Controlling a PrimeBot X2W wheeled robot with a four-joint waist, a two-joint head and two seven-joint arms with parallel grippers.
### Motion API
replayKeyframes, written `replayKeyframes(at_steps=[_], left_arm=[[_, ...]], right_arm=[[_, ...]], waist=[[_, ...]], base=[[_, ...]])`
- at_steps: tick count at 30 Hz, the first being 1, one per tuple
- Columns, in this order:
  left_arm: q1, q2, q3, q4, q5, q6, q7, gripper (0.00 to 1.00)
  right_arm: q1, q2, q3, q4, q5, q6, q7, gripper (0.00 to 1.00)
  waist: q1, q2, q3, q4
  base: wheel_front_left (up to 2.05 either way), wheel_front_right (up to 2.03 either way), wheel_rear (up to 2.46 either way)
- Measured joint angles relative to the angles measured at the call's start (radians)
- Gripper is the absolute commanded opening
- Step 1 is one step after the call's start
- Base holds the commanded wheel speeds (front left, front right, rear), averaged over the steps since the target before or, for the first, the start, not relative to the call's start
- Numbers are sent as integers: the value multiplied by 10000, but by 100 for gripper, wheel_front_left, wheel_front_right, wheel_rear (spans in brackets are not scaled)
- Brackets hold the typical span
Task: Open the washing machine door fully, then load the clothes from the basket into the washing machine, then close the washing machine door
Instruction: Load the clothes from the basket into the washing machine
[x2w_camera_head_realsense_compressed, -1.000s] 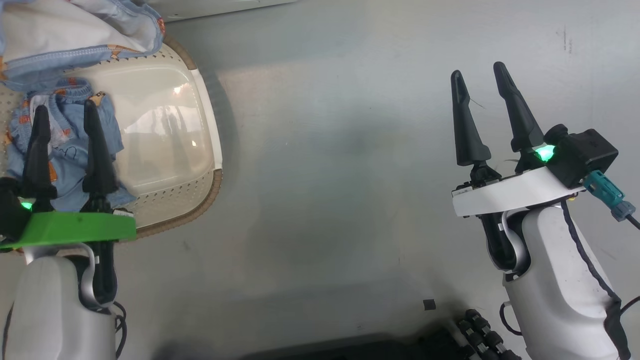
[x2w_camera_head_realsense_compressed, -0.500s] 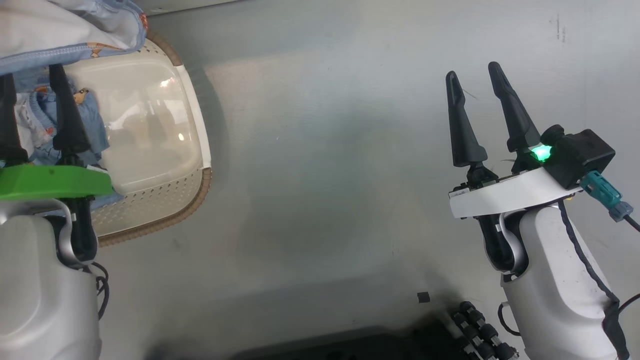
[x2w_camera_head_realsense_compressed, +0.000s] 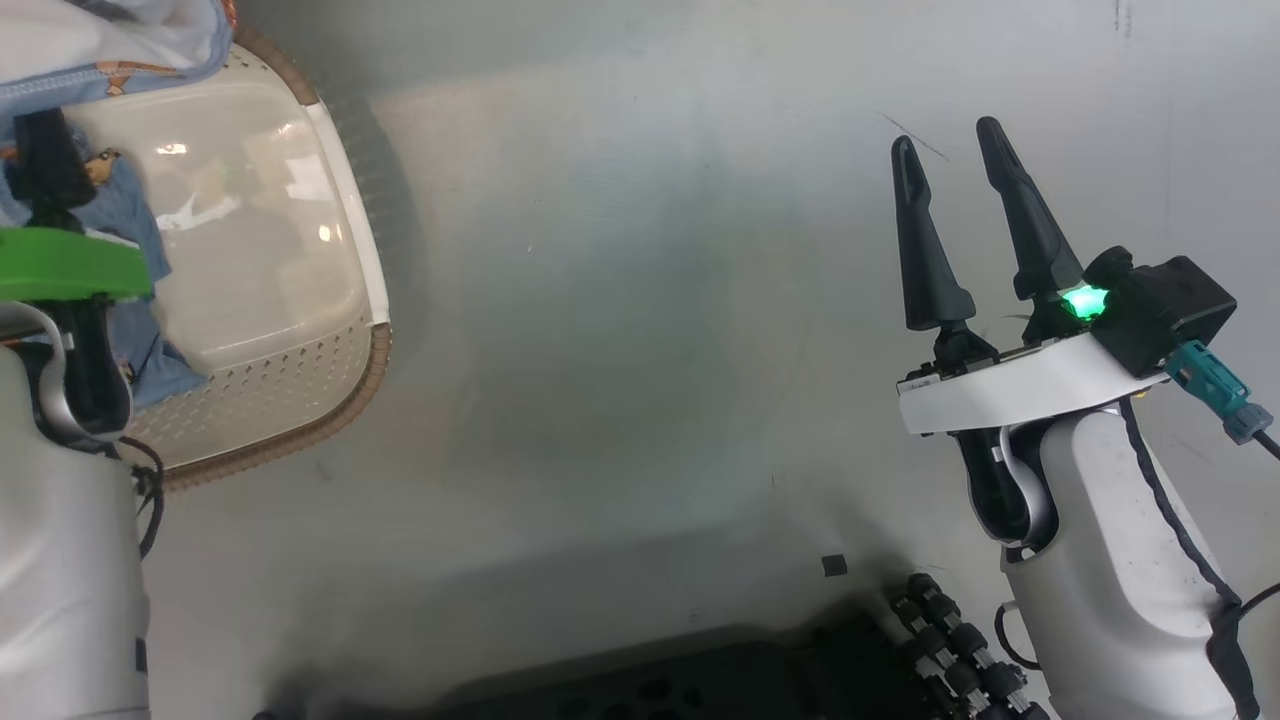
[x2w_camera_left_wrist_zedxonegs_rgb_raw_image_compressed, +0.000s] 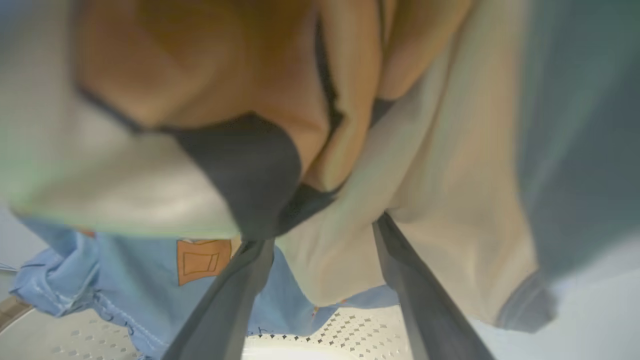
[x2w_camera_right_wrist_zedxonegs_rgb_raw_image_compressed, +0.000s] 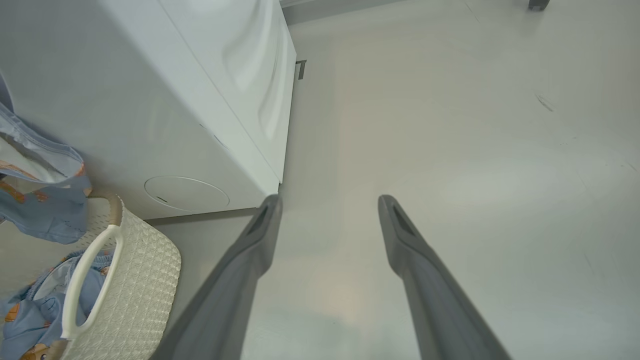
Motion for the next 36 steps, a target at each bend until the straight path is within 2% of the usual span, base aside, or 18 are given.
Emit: replayKeyframes(at_steps=[5, 6, 7, 9, 22, 30, 36], left_arm=[[-261, 134, -146, 159, -280, 0, 8, 100], [-269, 155, -155, 173, -314, 0, 8, 91], [-282, 176, -165, 186, -322, 0, 10, 49], [-298, 173, -230, 209, -322, 0, 12, 0], [-4, 142, -263, 280, -219, 0, 8, 0], [753, -84, -284, -431, 98, 0, 6, 0], [862, -117, 56, -1601, 215, 0, 4, 0]], right_arm=[[-4, 2, -15, -4, 25, 0, 0, 100], [-4, 2, -25, 0, 25, 0, 0, 100], [-6, 4, -33, 2, 25, 0, 0, 100], [-9, 4, -79, 29, 25, -2, 0, 100], [-47, 4, -171, 182, 23, 0, 0, 100], [-26, -2, -393, 263, -35, 0, 0, 100], [2, -4, -451, 355, -169, 6, 0, 100]], waist=[[0, 0, 151, -49], [0, 0, 157, -46], [0, 0, 158, -42], [0, 0, 133, -23], [0, 0, -372, 161], [0, 0, -777, 387], [0, 0, -1126, 684]], base=[[0, 0, 0], [0, 0, 0], [0, 0, 0], [0, 0, 0], [0, 0, 0], [0, 0, 0], [0, 0, 0]])
